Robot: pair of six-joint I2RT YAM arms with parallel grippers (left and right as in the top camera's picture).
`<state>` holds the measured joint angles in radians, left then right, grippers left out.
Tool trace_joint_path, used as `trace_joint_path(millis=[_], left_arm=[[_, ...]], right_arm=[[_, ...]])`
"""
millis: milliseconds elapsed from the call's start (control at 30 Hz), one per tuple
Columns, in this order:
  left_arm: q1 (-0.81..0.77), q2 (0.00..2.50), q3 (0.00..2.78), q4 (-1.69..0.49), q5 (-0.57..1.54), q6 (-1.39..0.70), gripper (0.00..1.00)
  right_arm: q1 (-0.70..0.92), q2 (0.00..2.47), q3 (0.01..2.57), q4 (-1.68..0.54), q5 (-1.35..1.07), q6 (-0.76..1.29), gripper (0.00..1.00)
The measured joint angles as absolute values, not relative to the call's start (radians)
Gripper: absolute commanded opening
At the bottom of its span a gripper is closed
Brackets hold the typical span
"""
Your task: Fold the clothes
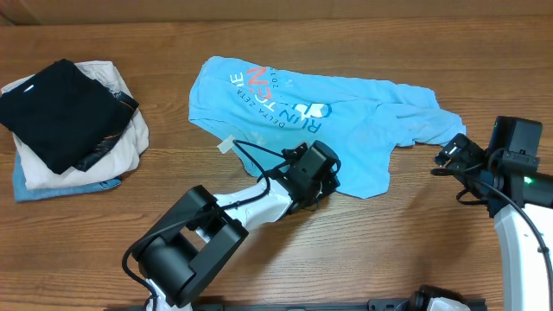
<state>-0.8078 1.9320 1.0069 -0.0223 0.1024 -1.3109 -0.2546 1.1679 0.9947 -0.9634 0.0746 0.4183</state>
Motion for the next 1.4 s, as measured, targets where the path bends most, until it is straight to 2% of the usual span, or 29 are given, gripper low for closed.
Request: trace_joint_path(millis=[367,533,700,800,1133,1400], left_arm=[[-0.699,1.909,1.005,-0.099,0.118,-1.216,0.04],[-0.567,1.781,0.984,-0.355,0.064,-1.097,0.04],[-0.393,1.524,0.979,-0.653,-0.062,-1.019,0.04],[-0.29,1.402,0.979,-0.743,-0.113,-0.973,0.04],[-0.044,1.337,0.979,-0.881,-0.227,-0.857,0.04],[-0.015,1.337,0.978,-0.884,-0.272,-0.852,0.04]], right_arm=[[-0.255,1.168,0.995,-0.964,0.075,0.419,1.0],[-0.255,1.168,0.995,-0.962,0.075,0.418,1.0],[-0.255,1.18,0.995,-0.962,0.074,0.418,1.0],[-0.255,1.21,0.995,-0.962,0.075,0.418,1.0],[-0.255,1.366,0.995,-0.96,0.052,0.418,1.0],[-0.255,1.526,0.995,-0.884,-0.034,0.391,0.99]])
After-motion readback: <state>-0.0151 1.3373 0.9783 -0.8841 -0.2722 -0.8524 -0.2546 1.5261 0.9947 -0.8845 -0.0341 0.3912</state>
